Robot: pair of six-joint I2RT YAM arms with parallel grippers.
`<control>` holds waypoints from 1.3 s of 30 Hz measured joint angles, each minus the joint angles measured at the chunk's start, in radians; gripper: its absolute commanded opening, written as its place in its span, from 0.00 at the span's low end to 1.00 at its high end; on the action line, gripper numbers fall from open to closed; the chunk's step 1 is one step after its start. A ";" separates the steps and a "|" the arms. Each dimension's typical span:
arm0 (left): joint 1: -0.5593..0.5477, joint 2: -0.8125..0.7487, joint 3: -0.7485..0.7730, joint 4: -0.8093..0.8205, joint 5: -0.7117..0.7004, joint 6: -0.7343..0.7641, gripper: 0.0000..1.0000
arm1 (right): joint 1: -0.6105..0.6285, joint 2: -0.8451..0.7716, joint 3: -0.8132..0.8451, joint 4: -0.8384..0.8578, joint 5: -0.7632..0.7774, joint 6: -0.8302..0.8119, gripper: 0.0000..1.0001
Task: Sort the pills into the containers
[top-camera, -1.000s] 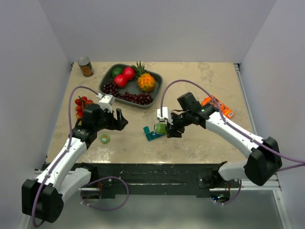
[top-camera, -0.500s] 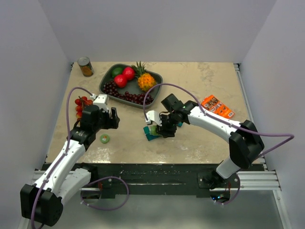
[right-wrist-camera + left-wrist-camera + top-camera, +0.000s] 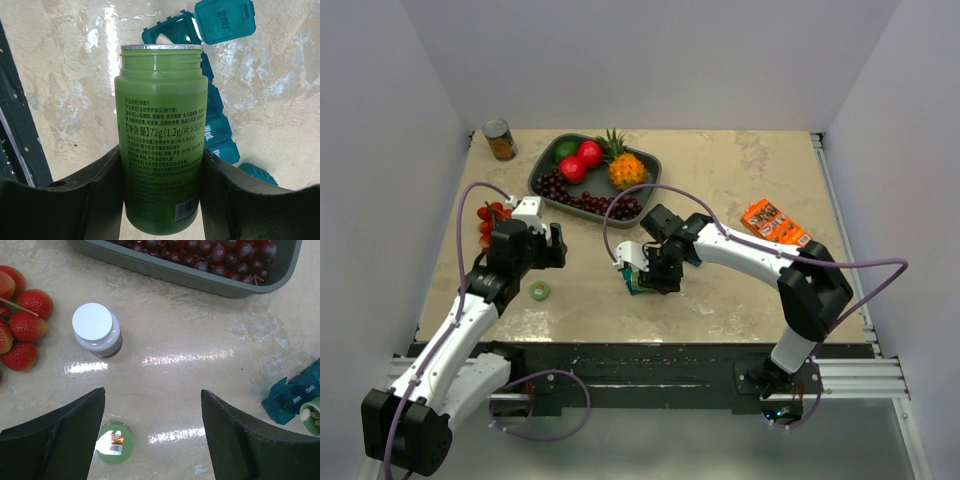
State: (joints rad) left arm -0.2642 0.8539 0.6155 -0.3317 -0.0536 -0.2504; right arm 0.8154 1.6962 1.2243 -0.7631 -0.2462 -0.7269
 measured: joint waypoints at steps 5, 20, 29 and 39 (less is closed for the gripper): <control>0.000 -0.004 0.000 0.000 -0.001 0.000 0.82 | 0.010 0.037 0.018 -0.018 0.038 0.009 0.00; 0.000 -0.014 0.000 0.000 -0.002 0.000 0.82 | 0.022 0.071 0.064 -0.067 0.094 0.022 0.00; 0.000 -0.014 0.000 0.000 -0.002 0.000 0.82 | 0.023 0.084 0.072 -0.073 0.100 0.027 0.00; 0.000 -0.014 0.000 0.000 -0.001 0.001 0.82 | 0.023 0.084 0.072 -0.080 0.098 0.028 0.00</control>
State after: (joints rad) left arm -0.2642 0.8398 0.6159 -0.3317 -0.0544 -0.2497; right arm 0.8379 1.7805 1.2968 -0.8433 -0.1482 -0.6991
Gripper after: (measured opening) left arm 0.814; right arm 0.542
